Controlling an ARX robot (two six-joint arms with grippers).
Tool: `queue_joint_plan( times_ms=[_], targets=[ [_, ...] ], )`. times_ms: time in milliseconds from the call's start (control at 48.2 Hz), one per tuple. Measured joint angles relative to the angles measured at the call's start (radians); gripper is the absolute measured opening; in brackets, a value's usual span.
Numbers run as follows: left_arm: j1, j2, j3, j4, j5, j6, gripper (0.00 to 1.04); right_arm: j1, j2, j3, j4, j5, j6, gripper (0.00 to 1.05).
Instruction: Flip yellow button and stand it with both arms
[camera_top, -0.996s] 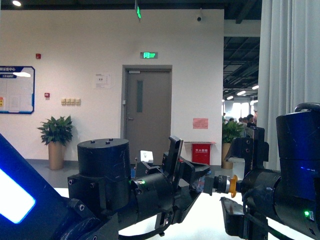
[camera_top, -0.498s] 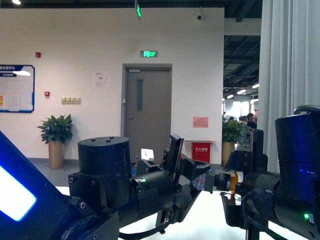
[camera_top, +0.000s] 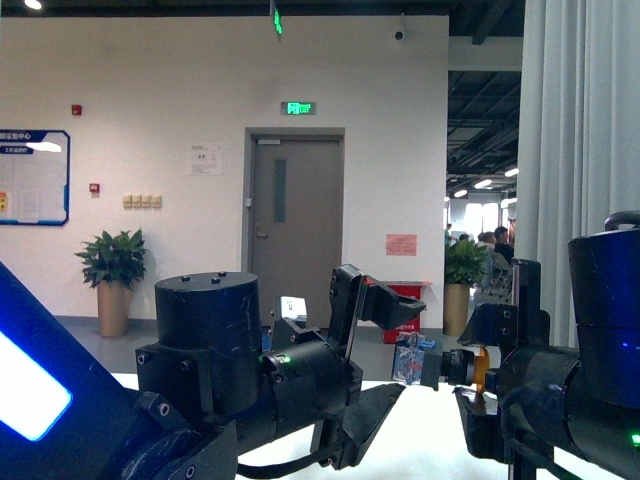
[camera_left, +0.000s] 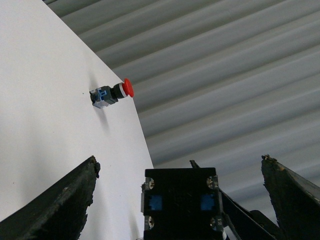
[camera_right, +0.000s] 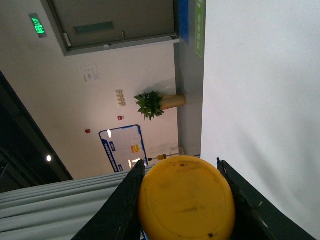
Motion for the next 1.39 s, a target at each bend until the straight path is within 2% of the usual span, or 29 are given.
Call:
queue_joint_plan(
  times_ms=[353,394,415,436,457,498,540,581,643,809,1183,1266,1390],
  targets=[
    [0.000,0.000,0.000,0.000,-0.002,0.000,0.98,-0.003,-0.048,-0.046,-0.007,-0.006,-0.058,0.36],
    [-0.015,-0.026,-0.016,-0.085,-0.214,0.119,0.91,-0.005,-0.053,-0.051,-0.007,-0.006,-0.062,0.36],
    [-0.017,-0.057,-0.054,-0.142,-0.380,0.254,0.86,-0.005,-0.057,-0.054,-0.007,-0.006,-0.066,0.36],
    [-0.017,-0.079,-0.090,-0.156,-0.453,0.319,0.82,-0.004,-0.059,-0.057,-0.007,-0.008,-0.070,0.36],
    [-0.016,-0.116,-0.151,-0.153,-0.593,0.450,0.77,-0.004,-0.061,-0.059,-0.007,-0.009,-0.073,0.36],
    [-0.003,-0.181,-0.257,-0.124,-0.750,0.669,0.68,-0.005,-0.068,-0.065,-0.007,-0.007,-0.077,0.36],
    [0.023,-0.251,-0.358,-0.086,-0.807,0.855,0.59,-0.008,-0.075,-0.071,-0.008,-0.006,-0.082,0.36],
    [0.052,-0.317,-0.445,-0.054,-0.810,0.994,0.50,-0.009,-0.082,-0.074,-0.011,-0.004,-0.089,0.36],
    [0.095,-0.392,-0.553,-0.016,-0.797,1.109,0.38,-0.009,-0.089,-0.077,-0.015,-0.005,-0.097,0.36],
    [0.155,-0.546,-0.802,0.039,-0.714,1.201,0.04,-0.006,-0.100,-0.080,-0.027,-0.006,-0.119,0.36],
    [0.262,-0.849,-1.093,0.032,-0.616,1.223,0.04,-0.010,-0.134,-0.090,-0.037,-0.003,-0.134,0.36],
    [0.280,-0.868,-1.148,0.077,-0.600,1.225,0.04,-0.011,-0.136,-0.092,-0.038,-0.003,-0.136,0.36],
    [0.298,-0.933,-1.200,0.039,-0.582,1.225,0.04,-0.011,-0.141,-0.095,-0.038,-0.002,-0.138,0.36]
  ],
)
